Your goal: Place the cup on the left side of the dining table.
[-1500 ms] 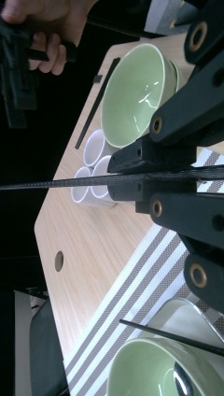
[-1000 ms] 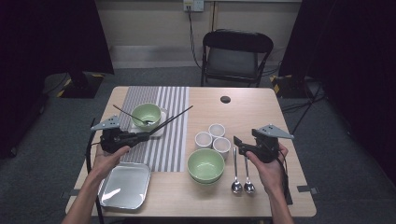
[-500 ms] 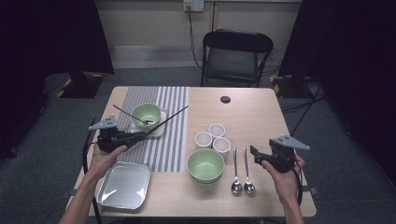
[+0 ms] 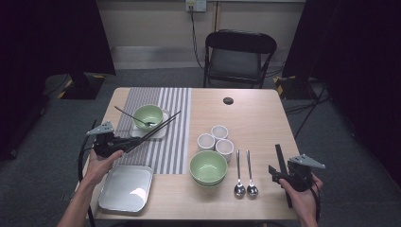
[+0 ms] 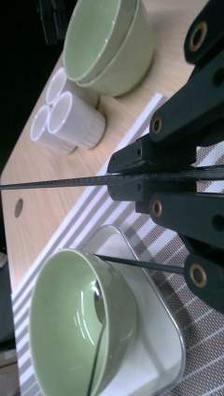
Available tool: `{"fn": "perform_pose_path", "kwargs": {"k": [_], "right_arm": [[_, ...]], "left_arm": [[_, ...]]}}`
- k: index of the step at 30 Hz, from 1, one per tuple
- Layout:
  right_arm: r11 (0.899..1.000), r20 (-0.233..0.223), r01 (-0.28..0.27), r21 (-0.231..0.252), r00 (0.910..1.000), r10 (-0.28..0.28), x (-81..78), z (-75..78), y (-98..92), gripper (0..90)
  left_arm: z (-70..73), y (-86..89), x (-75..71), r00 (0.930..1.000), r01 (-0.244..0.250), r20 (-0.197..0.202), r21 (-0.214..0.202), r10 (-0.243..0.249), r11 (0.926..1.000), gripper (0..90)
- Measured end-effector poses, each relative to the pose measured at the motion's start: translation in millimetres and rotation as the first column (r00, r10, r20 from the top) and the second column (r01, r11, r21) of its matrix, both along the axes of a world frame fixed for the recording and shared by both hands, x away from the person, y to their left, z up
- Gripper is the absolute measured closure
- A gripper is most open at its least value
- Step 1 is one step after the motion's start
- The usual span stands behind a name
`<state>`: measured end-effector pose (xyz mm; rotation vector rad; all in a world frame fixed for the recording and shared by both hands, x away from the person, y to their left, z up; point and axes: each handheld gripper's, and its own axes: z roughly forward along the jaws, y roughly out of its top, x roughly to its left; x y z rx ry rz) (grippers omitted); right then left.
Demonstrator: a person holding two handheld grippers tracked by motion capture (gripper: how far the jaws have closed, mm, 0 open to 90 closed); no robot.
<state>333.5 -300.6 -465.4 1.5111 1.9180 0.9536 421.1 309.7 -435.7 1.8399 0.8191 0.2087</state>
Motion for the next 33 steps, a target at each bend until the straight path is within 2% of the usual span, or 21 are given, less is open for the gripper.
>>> {"fn": "perform_pose_path", "kwargs": {"k": [3,5,6,9,12,13,14,15,16,17,18,19,23,25,28,29,33], "right_arm": [[1.000,-0.012,0.006,-0.010,0.9999,-0.006,-2.0,-4.1,-4.8,19.9],[1.000,-0.024,0.022,-0.012,0.9995,-0.022,-4.1,-8.8,-12.9,20.0],[0.999,-0.028,0.025,-0.022,0.9993,-0.025,-4.5,-11.5,-14.6,20.0],[0.999,-0.051,0.033,-0.033,0.9981,-0.035,-6.1,-19.0,-17.5,19.9],[0.998,-0.060,0.030,-0.058,0.9976,-0.033,-5.9,-22.0,-16.5,19.9],[0.997,-0.069,0.028,-0.066,0.9971,-0.032,-5.0,-24.7,-16.0,19.9],[0.997,-0.069,0.028,-0.066,0.9971,-0.032,-5.0,-24.7,-16.0,19.9],[0.997,-0.082,0.022,-0.078,0.9962,-0.028,-4.3,-27.5,-15.4,19.9],[0.997,-0.082,0.022,-0.078,0.9962,-0.028,-4.3,-27.5,-15.4,19.9],[0.996,-0.085,0.020,-0.085,0.9960,-0.027,-4.2,-28.9,-15.2,19.4],[0.997,-0.081,0.020,-0.074,0.9964,-0.026,-4.2,-30.0,-15.4,19.3],[0.997,-0.079,0.020,-0.074,0.9965,-0.026,-4.3,-30.2,-15.5,19.2],[0.998,-0.061,0.021,-0.062,0.9978,-0.025,-5.4,-32.6,-16.6,18.0],[0.998,-0.052,0.014,-0.058,0.9985,-0.017,-6.0,-33.7,-17.6,17.8],[0.998,-0.052,0.014,-0.058,0.9985,-0.017,-6.0,-33.8,-17.7,17.7],[0.998,-0.052,0.014,-0.058,0.9985,-0.017,-6.0,-33.7,-17.6,17.7],[0.998,-0.052,0.014,-0.057,0.9985,-0.017,-5.9,-33.8,-17.6,17.7]], "left_arm": [[1.1,-0.8,3.9,1.0000,0.002,-0.001,0.000,-0.002,1.0000,85.7],[5.2,-2.7,12.9,1.0000,0.006,-0.003,0.032,-0.006,0.9995,85.7],[5.2,-2.7,12.9,1.0000,0.006,-0.003,0.032,-0.006,0.9995,85.7],[-1.0,-3.5,20.4,0.9998,-0.008,-0.020,0.029,0.008,0.9995,85.7],[-7.5,-3.2,21.9,0.9993,-0.017,-0.032,0.027,0.017,0.9995,85.7],[-13.5,-2.6,21.6,0.9983,-0.034,-0.046,0.034,0.036,0.9988,85.7],[-13.5,-2.6,21.6,0.9983,-0.034,-0.046,0.034,0.036,0.9988,85.7],[-17.7,-2.2,20.9,0.9976,-0.028,-0.062,0.037,0.031,0.9989,85.7],[-17.7,-2.2,20.9,0.9976,-0.028,-0.062,0.037,0.031,0.9989,85.7],[-18.1,-3.0,21.0,0.9975,-0.034,-0.060,0.056,0.037,0.9978,85.7],[-17.8,-2.7,21.4,0.9976,-0.038,-0.056,0.059,0.041,0.9975,85.7],[-17.7,-2.2,23.4,0.9975,-0.037,-0.059,0.036,0.039,0.9987,85.7],[-20.6,-3.2,30.3,0.9969,-0.034,-0.068,0.063,0.039,0.9974,85.7],[-25.8,-3.4,36.8,0.9946,-0.038,-0.093,0.067,0.044,0.9970,85.7],[-29.1,-4.9,38.1,0.9940,-0.039,-0.099,0.077,0.047,0.9963,85.7],[-30.1,-5.6,38.1,0.9944,-0.037,-0.096,0.066,0.044,0.9971,85.7],[-34.4,-7.4,40.7,0.9918,-0.047,-0.114,0.093,0.058,0.9945,85.7]]}}
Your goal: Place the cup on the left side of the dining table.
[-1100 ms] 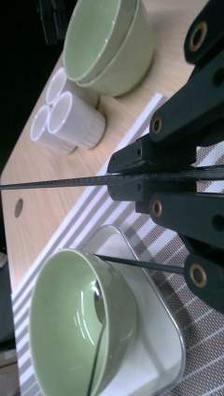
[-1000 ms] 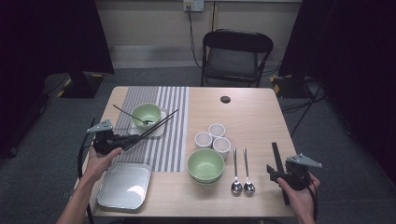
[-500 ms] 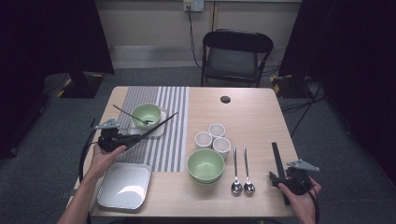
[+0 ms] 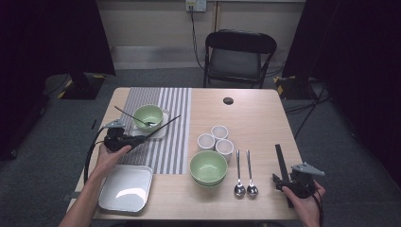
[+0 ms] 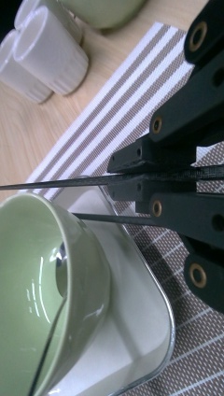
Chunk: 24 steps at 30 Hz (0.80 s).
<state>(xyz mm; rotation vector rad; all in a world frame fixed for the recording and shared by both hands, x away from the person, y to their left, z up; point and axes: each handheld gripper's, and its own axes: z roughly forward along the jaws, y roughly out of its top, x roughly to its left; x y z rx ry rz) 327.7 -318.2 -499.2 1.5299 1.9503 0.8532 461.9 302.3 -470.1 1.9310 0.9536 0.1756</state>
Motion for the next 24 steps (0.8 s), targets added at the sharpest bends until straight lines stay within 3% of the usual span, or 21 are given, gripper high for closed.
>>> {"fn": "perform_pose_path", "kwargs": {"k": [9,12,24], "right_arm": [[1.000,0.000,0.000,0.000,1.0000,0.000,0.0,0.0,0.0,17.7],[1.000,0.000,0.000,0.000,1.0000,0.000,0.0,0.0,0.0,17.7],[1.000,0.000,0.000,0.000,1.0000,0.000,0.0,0.0,0.0,17.7]], "left_arm": [[-4.8,-2.9,1.6,0.9999,-0.013,-0.009,0.032,0.013,0.9994,85.7],[-4.7,-0.6,1.6,0.9996,-0.028,-0.003,0.021,0.028,0.9994,85.7],[-6.4,0.5,3.4,0.9995,-0.019,-0.025,0.062,0.021,0.9979,85.7]]}}
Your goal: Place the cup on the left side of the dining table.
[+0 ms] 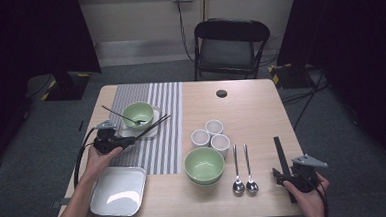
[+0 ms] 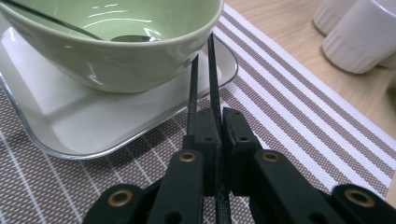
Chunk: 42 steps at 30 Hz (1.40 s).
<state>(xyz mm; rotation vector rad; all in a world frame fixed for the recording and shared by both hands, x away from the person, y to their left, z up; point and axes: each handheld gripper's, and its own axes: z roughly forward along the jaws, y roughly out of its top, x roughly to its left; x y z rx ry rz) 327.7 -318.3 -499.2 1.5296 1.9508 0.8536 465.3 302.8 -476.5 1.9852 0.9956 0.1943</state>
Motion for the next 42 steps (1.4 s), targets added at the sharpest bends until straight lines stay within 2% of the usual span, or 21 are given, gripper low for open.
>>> {"fn": "perform_pose_path", "kwargs": {"k": [2,14,19,22,23,27,33,39,42], "right_arm": [[1.000,0.000,0.000,0.000,1.0000,0.000,0.0,0.0,0.0,17.7],[1.000,0.000,-0.001,0.001,1.0000,0.001,0.0,0.0,-0.1,17.7],[1.000,0.000,-0.001,0.001,1.0000,0.001,0.0,0.0,-0.2,17.7],[1.000,0.000,-0.002,0.001,1.0000,0.002,-0.1,0.0,-0.2,17.8],[1.000,0.000,-0.002,0.001,1.0000,0.002,-0.1,0.0,-0.2,17.8],[1.000,0.000,-0.002,0.001,1.0000,0.002,-0.1,0.0,-0.2,17.8],[1.000,0.000,-0.002,0.001,1.0000,0.002,-0.1,0.0,-0.2,17.8],[1.000,0.000,-0.002,0.001,1.0000,0.002,-0.1,0.0,-0.2,17.7],[1.000,0.000,-0.002,0.001,1.0000,0.002,-0.1,0.0,-0.2,17.8]], "left_arm": [[-0.1,0.5,-0.2,1.0000,0.003,0.000,0.014,-0.003,0.9999,85.6],[-0.9,-1.0,1.4,0.9998,0.018,-0.012,0.043,-0.017,0.9989,85.4],[-0.5,-3.0,3.6,0.9998,0.017,-0.014,0.037,-0.016,0.9992,85.3],[-1.1,-7.3,4.7,0.9995,0.030,-0.011,0.070,-0.029,0.9971,84.9],[-1.2,-6.9,5.2,0.9994,0.032,-0.013,0.061,-0.031,0.9977,84.9],[-1.4,-7.9,5.1,0.9993,0.031,-0.021,0.074,-0.030,0.9968,84.5],[-1.4,-8.5,4.7,0.9992,0.032,-0.026,0.069,-0.030,0.9971,84.9],[3.0,-10.6,4.8,0.9990,0.045,-0.005,0.064,-0.044,0.9970,84.7],[5.7,-11.6,3.8,0.9974,0.072,-0.001,0.035,-0.072,0.9968,83.4]]}}
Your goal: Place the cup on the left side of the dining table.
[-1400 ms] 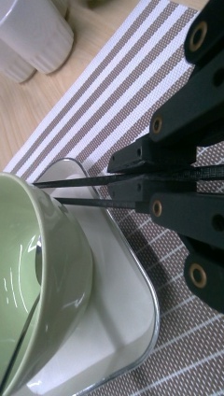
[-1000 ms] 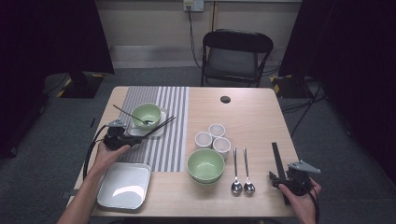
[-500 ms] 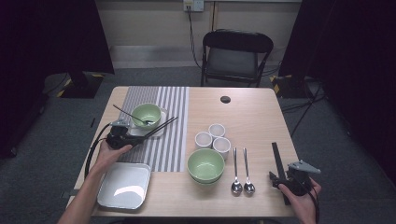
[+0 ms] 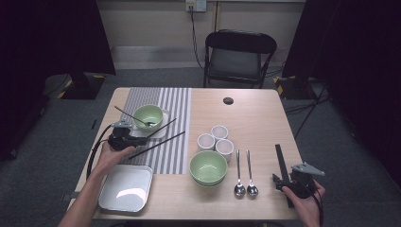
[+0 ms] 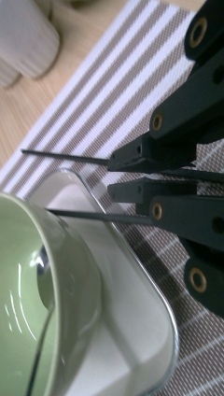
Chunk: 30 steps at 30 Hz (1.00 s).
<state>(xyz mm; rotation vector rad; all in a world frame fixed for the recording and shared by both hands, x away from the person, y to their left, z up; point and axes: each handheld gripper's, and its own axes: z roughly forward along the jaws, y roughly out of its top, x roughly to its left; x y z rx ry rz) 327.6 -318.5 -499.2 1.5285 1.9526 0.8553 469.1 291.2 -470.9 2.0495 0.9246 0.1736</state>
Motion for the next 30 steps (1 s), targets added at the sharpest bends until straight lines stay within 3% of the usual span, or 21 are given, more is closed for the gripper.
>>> {"fn": "perform_pose_path", "kwargs": {"k": [4,7,11,12,16,18,21,30], "right_arm": [[1.000,0.000,0.000,0.000,1.0000,0.000,0.0,0.0,0.0,17.7],[1.000,0.000,0.000,0.000,1.0000,0.000,0.0,0.0,0.0,17.7],[1.000,0.000,0.000,0.000,1.0000,0.000,0.1,0.0,0.0,17.7],[1.000,0.000,0.000,0.000,1.0000,0.000,0.1,0.0,0.0,17.7],[1.000,0.000,0.000,0.000,1.0000,0.000,0.2,0.0,0.0,17.6],[1.000,0.000,-0.001,0.000,1.0000,0.001,0.2,0.0,-0.1,17.6],[1.000,0.000,-0.001,0.000,1.0000,0.001,0.2,0.0,-0.1,17.6],[1.000,0.000,-0.001,0.000,1.0000,0.001,0.2,0.0,-0.1,17.7]], "left_arm": [[1.7,-2.4,1.2,1.0000,0.006,0.000,-0.039,-0.006,0.9992,78.6],[3.4,-7.9,4.2,0.9996,0.026,-0.013,-0.036,-0.027,0.9990,75.9],[13.5,-17.0,7.1,0.9987,0.045,0.027,-0.050,-0.044,0.9977,71.6],[15.4,-19.6,8.1,0.9988,0.048,0.015,-0.054,-0.047,0.9974,71.5],[18.2,-35.5,12.5,0.9961,0.084,0.029,-0.010,-0.084,0.9964,69.0],[17.4,-42.1,14.2,0.9944,0.105,0.013,0.007,-0.105,0.9945,70.7],[9.9,-50.1,17.2,0.9933,0.115,-0.005,0.083,-0.115,0.9898,74.0],[-4.0,-41.8,18.6,0.9930,0.113,-0.044,0.088,-0.110,0.9897,69.1]]}}
